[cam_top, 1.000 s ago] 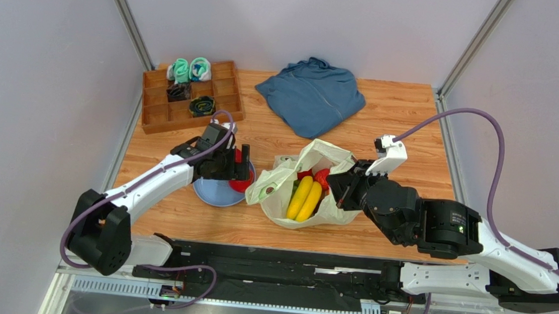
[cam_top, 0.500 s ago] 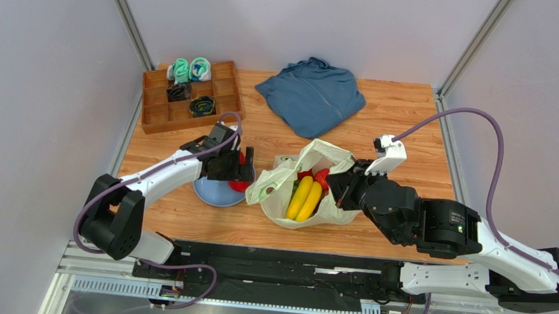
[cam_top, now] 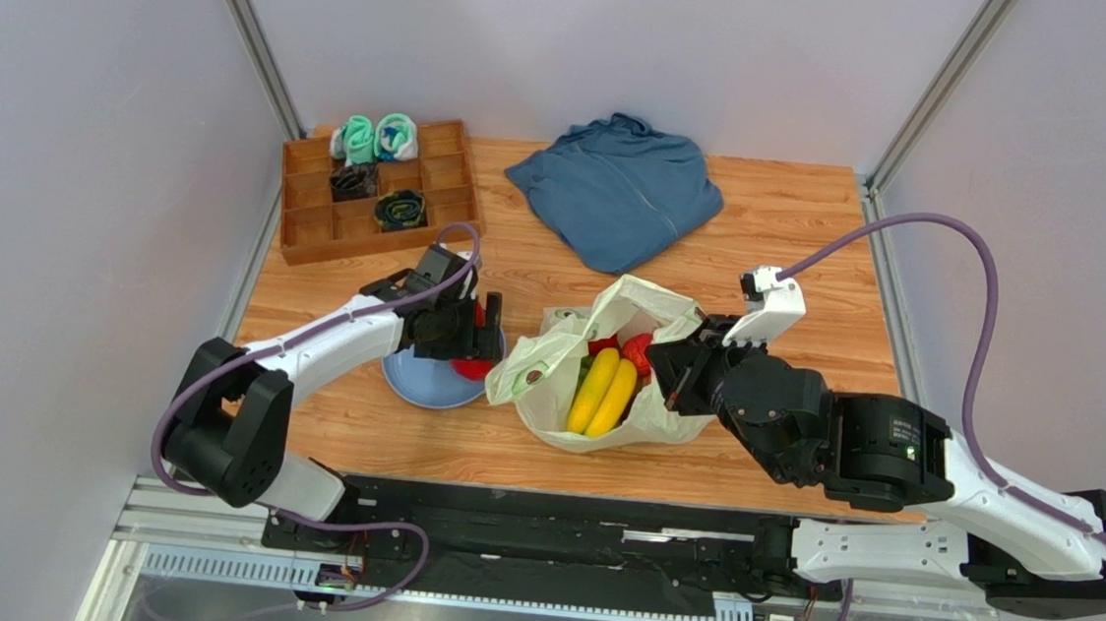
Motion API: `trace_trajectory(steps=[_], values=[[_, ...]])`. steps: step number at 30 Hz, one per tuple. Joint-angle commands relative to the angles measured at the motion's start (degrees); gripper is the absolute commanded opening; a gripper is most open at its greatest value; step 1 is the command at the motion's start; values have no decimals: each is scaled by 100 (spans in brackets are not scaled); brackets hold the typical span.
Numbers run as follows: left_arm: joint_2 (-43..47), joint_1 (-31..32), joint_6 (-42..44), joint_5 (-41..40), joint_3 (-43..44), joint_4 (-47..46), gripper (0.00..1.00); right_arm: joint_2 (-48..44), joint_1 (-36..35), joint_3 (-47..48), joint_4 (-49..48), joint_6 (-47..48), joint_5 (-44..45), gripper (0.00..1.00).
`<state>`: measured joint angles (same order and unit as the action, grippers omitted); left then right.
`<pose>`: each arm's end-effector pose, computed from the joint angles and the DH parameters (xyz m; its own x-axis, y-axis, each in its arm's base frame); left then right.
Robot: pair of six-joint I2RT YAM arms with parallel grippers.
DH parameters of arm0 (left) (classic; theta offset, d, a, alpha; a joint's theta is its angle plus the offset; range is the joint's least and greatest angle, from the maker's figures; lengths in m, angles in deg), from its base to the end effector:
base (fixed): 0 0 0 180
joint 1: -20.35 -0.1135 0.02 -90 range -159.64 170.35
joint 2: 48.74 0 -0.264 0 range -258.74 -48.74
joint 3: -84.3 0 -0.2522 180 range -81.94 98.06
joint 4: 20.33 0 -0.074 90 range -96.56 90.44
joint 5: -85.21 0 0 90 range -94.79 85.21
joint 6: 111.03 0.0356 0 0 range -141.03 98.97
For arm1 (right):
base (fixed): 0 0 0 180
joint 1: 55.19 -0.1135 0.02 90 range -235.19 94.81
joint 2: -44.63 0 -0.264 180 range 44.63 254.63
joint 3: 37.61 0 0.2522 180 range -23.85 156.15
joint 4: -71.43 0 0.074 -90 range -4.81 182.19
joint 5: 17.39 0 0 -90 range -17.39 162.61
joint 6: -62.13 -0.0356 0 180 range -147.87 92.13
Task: Place the fruits into the plastic bag
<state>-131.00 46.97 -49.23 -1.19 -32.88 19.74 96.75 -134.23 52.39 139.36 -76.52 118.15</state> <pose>0.2474 -0.1265 0.1968 -0.9037 -0.0746 -0.4216 0.0552 0.9562 -0.2875 0.0521 0.1352 0.4272 -0.4909 0.2305 -0.8402 -0.3052 0.8577 0.4137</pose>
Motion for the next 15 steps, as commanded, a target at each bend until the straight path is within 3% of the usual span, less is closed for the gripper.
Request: trace_trajectory(steps=[1, 9, 15], values=[[359, -16, -27, 89, -89, -170, 69, -53, -6, 162, 23, -84, 183, 0], [965, -7, -123, 185, -177, -3, 67, -26, -6, 206, 23, -58, 122, 0], [2388, 2, -159, 536, -397, 217, 67, 9, -6, 233, 23, -40, 140, 0]])
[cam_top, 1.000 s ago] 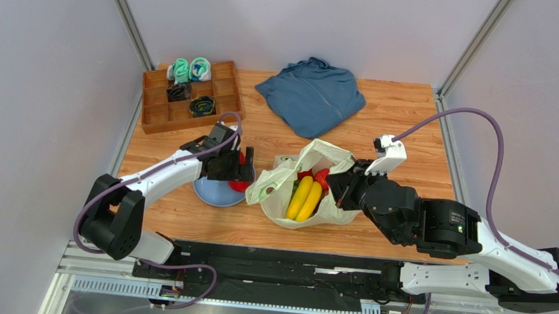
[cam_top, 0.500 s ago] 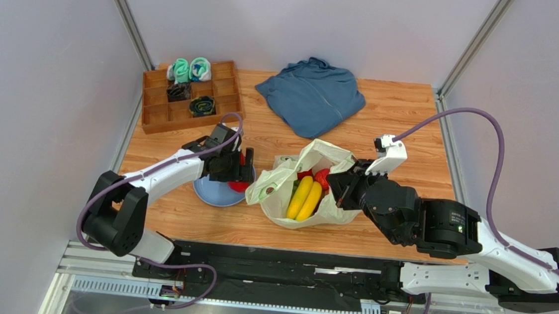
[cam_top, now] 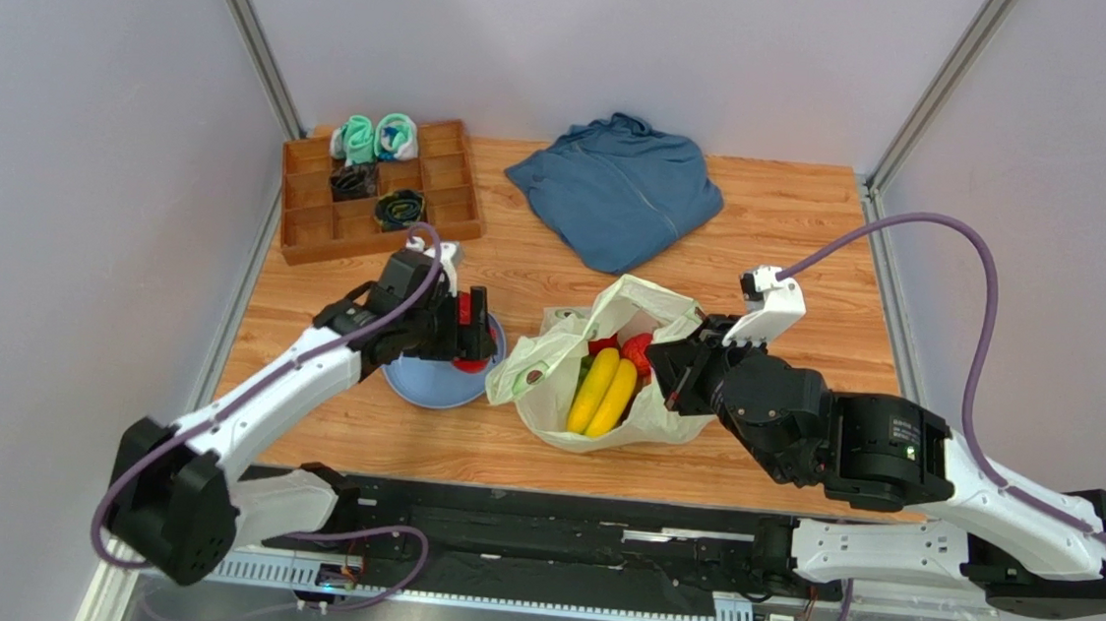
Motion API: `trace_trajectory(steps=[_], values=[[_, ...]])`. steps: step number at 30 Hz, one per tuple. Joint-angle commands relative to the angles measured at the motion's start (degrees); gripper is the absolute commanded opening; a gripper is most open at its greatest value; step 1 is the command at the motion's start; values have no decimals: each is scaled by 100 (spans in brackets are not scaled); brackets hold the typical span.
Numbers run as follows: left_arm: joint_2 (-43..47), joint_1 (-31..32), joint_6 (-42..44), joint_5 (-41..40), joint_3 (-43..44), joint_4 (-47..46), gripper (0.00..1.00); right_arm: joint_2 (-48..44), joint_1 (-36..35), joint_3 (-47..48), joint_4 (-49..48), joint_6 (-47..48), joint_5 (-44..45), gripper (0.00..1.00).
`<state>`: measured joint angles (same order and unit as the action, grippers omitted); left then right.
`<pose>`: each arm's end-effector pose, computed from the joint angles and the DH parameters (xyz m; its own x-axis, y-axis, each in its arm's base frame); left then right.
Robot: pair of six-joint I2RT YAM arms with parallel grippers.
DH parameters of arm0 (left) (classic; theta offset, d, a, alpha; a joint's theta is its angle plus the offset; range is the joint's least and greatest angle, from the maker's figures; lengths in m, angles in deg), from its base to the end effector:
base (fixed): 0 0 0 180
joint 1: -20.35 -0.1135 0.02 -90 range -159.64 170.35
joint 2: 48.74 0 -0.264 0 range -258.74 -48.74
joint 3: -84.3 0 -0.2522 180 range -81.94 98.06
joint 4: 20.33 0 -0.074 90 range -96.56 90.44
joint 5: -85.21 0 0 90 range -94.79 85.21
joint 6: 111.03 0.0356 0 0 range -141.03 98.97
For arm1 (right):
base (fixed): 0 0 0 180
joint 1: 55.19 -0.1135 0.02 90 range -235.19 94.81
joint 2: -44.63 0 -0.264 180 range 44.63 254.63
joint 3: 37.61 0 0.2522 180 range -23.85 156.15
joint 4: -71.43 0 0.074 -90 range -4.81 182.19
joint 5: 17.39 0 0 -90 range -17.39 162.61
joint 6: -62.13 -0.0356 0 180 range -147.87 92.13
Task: Place the fruits into the plastic bag
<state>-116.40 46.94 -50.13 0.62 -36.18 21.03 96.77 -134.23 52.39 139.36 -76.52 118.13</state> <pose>0.2135 -0.1106 0.2388 -0.8375 -0.1222 -0.5326 0.1065 0.9195 -0.3785 0.0521 0.1353 0.4271 -0.4912 0.2301 -0.8401 -0.3054 0.8578 0.4135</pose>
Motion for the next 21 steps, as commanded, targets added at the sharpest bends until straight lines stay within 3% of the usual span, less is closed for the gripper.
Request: trace_trajectory(steps=[1, 7, 13, 21], values=[[1356, 13, -61, 408, -110, 123, 67, 15, -6, 233, 14, -31, 142, 0], [2756, 13, -130, 1110, 283, 282, 68, 130, -6, 259, -47, 65, 115, 0], [2882, 363, -473, 1718, 1188, -34, 68, 235, 3, 259, -144, 127, 45, 0], [1749, 2762, -509, 699, 2226, -482, 69, 244, 3, 242, -223, 145, -25, 0]])
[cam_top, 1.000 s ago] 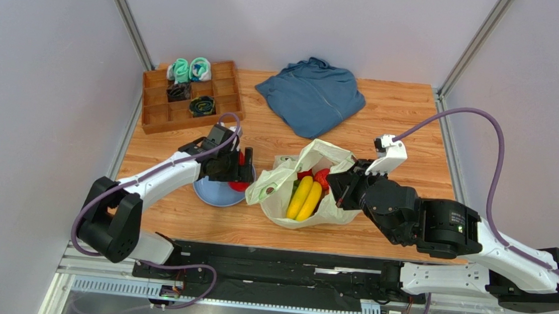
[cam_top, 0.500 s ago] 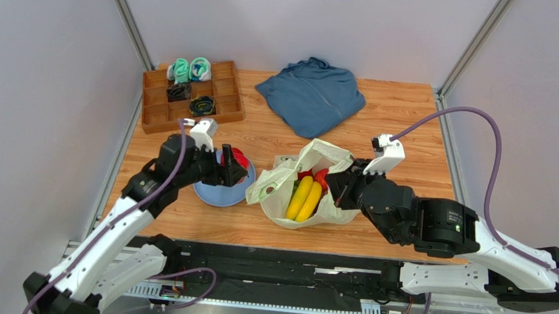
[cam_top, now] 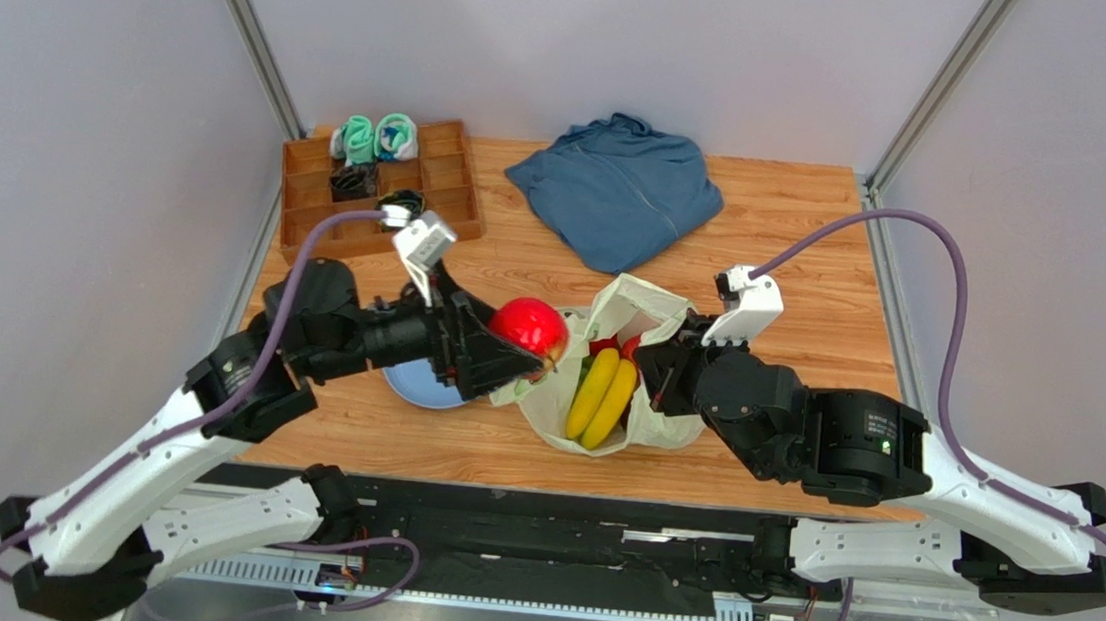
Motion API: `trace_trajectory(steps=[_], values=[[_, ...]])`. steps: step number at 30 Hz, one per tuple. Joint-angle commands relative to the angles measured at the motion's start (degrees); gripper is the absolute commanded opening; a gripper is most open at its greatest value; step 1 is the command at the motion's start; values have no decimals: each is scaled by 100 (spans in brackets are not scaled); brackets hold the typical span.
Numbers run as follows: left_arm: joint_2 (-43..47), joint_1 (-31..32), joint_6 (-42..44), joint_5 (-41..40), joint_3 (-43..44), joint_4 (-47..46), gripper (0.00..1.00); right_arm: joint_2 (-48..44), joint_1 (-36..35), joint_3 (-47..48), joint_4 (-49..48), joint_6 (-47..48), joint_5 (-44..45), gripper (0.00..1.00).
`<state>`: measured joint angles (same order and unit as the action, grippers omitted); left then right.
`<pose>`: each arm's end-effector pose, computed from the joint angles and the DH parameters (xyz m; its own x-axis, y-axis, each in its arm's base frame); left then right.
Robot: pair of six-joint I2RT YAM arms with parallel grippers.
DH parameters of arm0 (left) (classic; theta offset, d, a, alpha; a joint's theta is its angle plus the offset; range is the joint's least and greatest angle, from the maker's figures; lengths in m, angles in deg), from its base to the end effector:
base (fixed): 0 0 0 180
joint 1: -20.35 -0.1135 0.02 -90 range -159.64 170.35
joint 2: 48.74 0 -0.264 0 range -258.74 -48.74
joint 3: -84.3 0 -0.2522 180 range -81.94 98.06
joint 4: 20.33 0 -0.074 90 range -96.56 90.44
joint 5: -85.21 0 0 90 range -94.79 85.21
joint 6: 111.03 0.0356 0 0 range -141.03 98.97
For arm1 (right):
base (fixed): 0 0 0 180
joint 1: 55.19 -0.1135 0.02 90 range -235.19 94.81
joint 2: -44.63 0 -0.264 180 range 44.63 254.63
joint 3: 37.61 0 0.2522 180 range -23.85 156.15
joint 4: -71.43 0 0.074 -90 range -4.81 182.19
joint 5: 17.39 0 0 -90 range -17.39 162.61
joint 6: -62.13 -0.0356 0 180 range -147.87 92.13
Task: Place the fruits into the plastic bag
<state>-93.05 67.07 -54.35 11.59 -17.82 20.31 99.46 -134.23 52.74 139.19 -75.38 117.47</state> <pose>0.0945 -0.1150 0.4241 -0.5596 -0.1745 -0.8102 0.6976 0.4286 -0.5741 0.0545 0.1495 0.4229 -0.4980 0.1775 -0.8488 -0.3186 0.8729 0.3695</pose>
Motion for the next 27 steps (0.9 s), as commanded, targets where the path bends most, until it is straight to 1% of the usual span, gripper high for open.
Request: trace_trajectory(steps=[1, 3, 4, 7, 8, 12, 15, 18, 22, 26, 27], values=[[-874, 1073, -69, -469, 417, -533, 69, -34, 3, 198, -205, 13, 23, 0], [-1174, 1295, -43, -732, 496, -508, 69, -95, 3, 163, -214, -4, 14, 0], [-1454, 1374, -60, -811, 531, -342, 69, -121, 3, 154, -206, -22, 14, 0], [-1764, 1375, -280, -1285, 462, -78, 69, -244, -6, 127, -162, -74, 22, 0], [-1808, 1375, -332, -1556, 418, -33, 70, -271, 3, 110, -144, -92, 31, 0], [-2202, 1366, -465, -2103, 365, 432, 73, -438, -6, -30, -126, -180, 58, 0], [-2633, 1375, -491, -2017, 356, 643, 75, -438, 12, -66, -135, -215, 23, 0], [-2915, 1375, -570, -1858, 286, 635, 78, -377, 3, -31, -126, -215, -21, 0], [-3030, 1375, -605, -1753, 180, 372, 82, -367, 3, -13, -126, -224, -48, 0], [-3153, 1375, -553, -1805, 268, 476, 87, -376, 3, -48, -109, -250, -65, 0], [-3171, 1366, -544, -1805, 294, 520, 90, -385, -6, -40, -117, -259, -65, 0]])
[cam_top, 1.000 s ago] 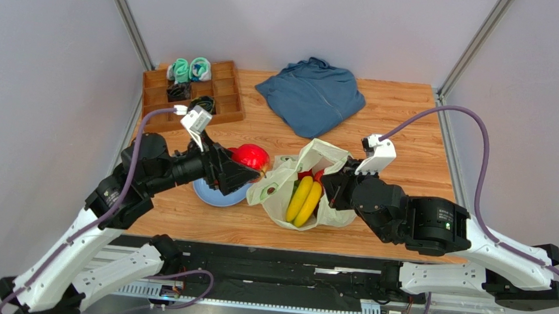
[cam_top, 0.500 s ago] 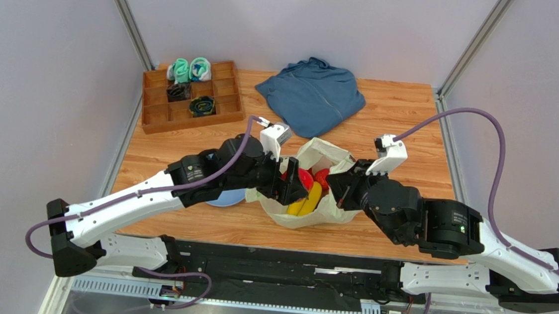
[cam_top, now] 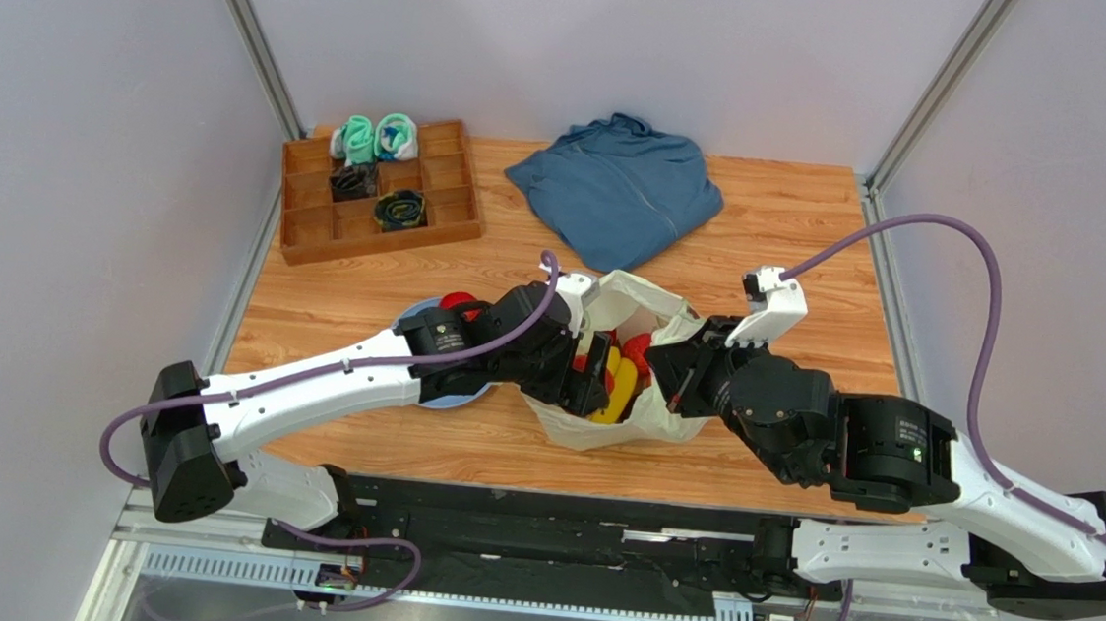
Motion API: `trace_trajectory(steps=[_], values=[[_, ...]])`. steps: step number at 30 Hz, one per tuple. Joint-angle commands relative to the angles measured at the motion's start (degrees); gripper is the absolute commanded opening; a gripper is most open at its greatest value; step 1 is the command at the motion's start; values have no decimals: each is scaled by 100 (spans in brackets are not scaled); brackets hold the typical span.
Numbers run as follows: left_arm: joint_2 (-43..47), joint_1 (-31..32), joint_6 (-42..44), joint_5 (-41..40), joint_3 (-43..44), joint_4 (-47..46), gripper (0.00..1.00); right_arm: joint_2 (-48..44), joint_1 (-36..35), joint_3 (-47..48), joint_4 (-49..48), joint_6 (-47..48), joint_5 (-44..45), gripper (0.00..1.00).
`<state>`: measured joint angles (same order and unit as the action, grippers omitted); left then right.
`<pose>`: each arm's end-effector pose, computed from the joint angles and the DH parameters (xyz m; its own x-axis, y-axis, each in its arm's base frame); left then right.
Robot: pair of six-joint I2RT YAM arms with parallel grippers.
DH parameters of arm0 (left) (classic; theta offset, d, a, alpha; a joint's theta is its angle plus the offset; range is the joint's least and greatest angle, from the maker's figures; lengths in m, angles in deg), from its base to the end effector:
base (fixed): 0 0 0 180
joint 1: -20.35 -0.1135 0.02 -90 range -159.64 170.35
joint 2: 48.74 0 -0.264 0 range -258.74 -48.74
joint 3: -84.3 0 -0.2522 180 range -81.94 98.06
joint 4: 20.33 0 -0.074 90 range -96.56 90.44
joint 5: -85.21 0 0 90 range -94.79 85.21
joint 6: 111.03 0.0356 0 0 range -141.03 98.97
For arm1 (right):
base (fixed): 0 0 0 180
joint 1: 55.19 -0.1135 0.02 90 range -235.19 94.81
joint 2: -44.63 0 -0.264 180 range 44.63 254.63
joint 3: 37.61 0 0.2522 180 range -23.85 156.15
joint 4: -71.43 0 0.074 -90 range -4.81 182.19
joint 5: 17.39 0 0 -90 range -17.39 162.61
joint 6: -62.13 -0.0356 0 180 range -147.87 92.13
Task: Place the fruits into the plastic bag
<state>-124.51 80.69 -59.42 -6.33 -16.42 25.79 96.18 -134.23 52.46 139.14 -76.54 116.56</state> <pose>0.1431 -0.2493 0.3106 -0.7960 0.1432 -0.5882 0.4651 0.7665 -0.4428 0.0509 0.1329 0.4287 -0.5055 0.2333 -0.8307 -0.3211 0.8428 0.4320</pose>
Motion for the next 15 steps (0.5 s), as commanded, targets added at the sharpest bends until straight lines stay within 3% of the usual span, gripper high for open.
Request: trace_trajectory(steps=[1, 4, 15], values=[[-26, 4, -46, -22, 154, -37, 91, -57, -6, -11, -113, -143, 27, 0], [1, 13, -19, 22, 128, -72, 99, -40, 3, -20, -122, -152, 26, 0], [71, 13, 86, 57, 137, -160, 99, -57, 3, -29, -104, -170, 9, 0]])
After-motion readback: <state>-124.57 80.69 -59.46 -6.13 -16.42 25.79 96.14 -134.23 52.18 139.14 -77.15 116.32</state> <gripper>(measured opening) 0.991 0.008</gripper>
